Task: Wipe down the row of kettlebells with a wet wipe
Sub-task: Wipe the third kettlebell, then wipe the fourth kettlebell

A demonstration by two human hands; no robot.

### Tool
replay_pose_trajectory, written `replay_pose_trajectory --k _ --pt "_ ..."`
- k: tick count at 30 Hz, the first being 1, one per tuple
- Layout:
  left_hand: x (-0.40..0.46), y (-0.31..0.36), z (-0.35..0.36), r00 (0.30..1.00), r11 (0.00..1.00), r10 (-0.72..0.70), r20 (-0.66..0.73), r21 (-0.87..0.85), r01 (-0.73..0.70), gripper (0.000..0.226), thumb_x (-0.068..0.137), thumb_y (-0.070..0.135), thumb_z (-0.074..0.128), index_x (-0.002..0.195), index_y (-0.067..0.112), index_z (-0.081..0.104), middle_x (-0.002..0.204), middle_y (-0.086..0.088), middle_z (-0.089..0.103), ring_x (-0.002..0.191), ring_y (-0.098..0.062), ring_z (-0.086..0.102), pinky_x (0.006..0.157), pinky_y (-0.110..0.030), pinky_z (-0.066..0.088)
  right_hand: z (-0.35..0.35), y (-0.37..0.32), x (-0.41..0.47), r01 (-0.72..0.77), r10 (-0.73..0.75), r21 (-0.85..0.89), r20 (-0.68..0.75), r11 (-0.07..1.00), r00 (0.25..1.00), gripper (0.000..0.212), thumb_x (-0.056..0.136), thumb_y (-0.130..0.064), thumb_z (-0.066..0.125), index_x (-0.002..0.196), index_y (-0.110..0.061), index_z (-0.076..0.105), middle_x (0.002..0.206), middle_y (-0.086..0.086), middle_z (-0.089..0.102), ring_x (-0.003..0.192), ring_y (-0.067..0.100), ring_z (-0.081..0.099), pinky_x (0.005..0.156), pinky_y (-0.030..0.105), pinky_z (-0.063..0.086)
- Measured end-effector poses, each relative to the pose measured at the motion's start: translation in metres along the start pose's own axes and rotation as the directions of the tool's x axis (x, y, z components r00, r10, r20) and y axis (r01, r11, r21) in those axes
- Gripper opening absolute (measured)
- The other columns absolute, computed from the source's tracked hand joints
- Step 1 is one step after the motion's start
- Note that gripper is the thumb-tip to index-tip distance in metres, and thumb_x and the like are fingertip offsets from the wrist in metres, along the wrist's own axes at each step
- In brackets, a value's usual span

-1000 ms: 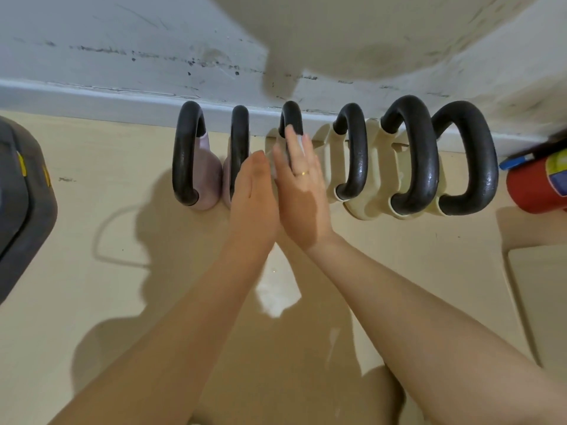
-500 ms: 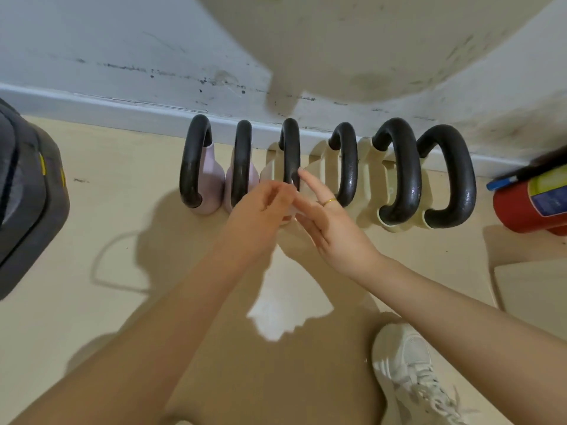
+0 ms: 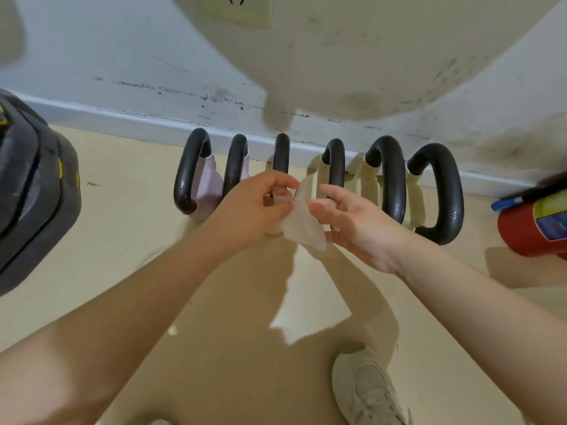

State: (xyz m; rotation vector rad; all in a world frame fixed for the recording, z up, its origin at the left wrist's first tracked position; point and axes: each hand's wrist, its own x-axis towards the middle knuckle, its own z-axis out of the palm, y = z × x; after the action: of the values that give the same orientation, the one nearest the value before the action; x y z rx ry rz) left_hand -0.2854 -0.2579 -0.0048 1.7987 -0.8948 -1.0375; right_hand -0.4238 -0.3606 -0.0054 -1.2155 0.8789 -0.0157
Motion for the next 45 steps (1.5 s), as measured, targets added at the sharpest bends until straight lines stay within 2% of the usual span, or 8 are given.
replay_pose_trajectory --k 9,22,26,29,31,35,40,45 --pt "0.029 0.016 0.024 0.991 0.968 0.090 -0.098 0.243 -0.064 0.024 0.088 0.013 0.055 0.111 0.020 0.058 0.072 0.019 0.049 0.059 0.018 0.049 0.059 0.000 0.036 -0.027 -0.012 0.015 0.011 -0.008 0.033 -0.084 0.999 0.996 0.017 0.090 -0.005 0.054 0.075 -0.002 0.060 0.072 0.018 0.060 0.062 0.025 0.058 0.055 0.030 0.049" --pt "0.085 0.033 0.062 0.948 0.982 0.103 -0.302 0.184 -0.048 0.039 0.090 0.023 0.054 0.129 0.019 0.048 0.102 0.005 0.061 0.082 0.000 0.053 0.077 -0.004 0.038 -0.101 -0.054 0.030 -0.210 0.181 0.301 0.123 0.930 0.976 0.012 0.088 -0.005 0.051 0.093 -0.003 0.062 0.081 0.010 0.068 0.061 0.011 0.065 0.050 0.015 0.054" --pt "0.101 0.025 0.078 0.968 0.950 -0.145 -0.207 0.243 0.195 0.049 0.093 0.034 0.047 0.136 0.013 0.039 0.127 -0.004 0.057 0.113 -0.018 0.054 0.093 -0.025 0.038 -0.127 -0.063 0.053 0.020 0.015 0.154 -0.225 0.988 0.974 0.017 0.091 -0.012 0.050 0.108 -0.011 0.053 0.100 0.007 0.062 0.088 0.019 0.062 0.058 0.023 0.054" --pt "0.107 0.019 0.084 0.970 0.916 -0.225 -0.087 0.322 0.241 0.035 0.091 0.038 0.050 0.111 0.011 0.058 0.097 -0.007 0.067 0.089 -0.020 0.061 0.070 -0.020 0.042 -0.135 -0.068 0.073 0.234 -0.468 -0.500 -0.414 0.834 0.781 0.015 0.088 -0.012 0.047 0.080 -0.024 0.045 0.081 -0.004 0.052 0.073 0.014 0.054 0.065 0.017 0.049" --pt "0.110 0.014 0.084 0.974 0.919 -0.219 -0.059 0.323 0.226 0.030 0.087 0.038 0.055 0.095 0.010 0.062 0.080 -0.006 0.065 0.072 -0.017 0.059 0.060 -0.019 0.039 -0.130 -0.063 0.084 0.300 -0.703 -0.848 -0.114 0.438 0.702 0.015 0.085 -0.006 0.046 0.079 -0.020 0.043 0.081 -0.002 0.051 0.067 0.012 0.052 0.064 0.013 0.043" --pt "0.113 0.007 0.083 0.976 0.940 -0.213 -0.036 0.263 0.215 0.019 0.086 0.031 0.060 0.075 0.016 0.054 0.066 0.001 0.055 0.061 -0.010 0.051 0.059 -0.022 0.040 -0.117 -0.040 0.101 0.495 -0.381 -0.865 0.486 -0.082 0.786 0.010 0.082 -0.012 0.050 0.090 -0.012 0.056 0.109 0.007 0.060 0.081 0.026 0.057 0.072 0.043 0.050" --pt "0.111 0.000 0.084 0.978 0.974 -0.206 -0.031 0.095 0.208 0.017 0.086 0.024 0.061 0.088 0.007 0.060 0.062 0.002 0.051 0.058 -0.012 0.048 0.065 -0.028 0.042 -0.130 -0.042 0.109 0.562 -0.498 -0.769 0.375 0.303 0.782 0.034 0.091 -0.004 0.040 0.123 -0.013 0.046 0.111 -0.002 0.066 0.075 -0.004 0.059 0.065 0.028 0.046" --pt "0.108 -0.003 0.086 0.982 0.977 -0.179 -0.052 0.104 0.184 0.019 0.087 0.024 0.060 0.071 0.018 0.053 0.060 0.004 0.049 0.057 -0.009 0.046 0.059 -0.023 0.038 -0.127 -0.036 0.118 0.728 -0.391 -0.685 0.670 0.000 0.631 0.043 0.081 0.004 0.044 0.120 -0.006 0.059 0.121 0.011 0.063 0.114 0.024 0.059 0.098 0.030 0.044"
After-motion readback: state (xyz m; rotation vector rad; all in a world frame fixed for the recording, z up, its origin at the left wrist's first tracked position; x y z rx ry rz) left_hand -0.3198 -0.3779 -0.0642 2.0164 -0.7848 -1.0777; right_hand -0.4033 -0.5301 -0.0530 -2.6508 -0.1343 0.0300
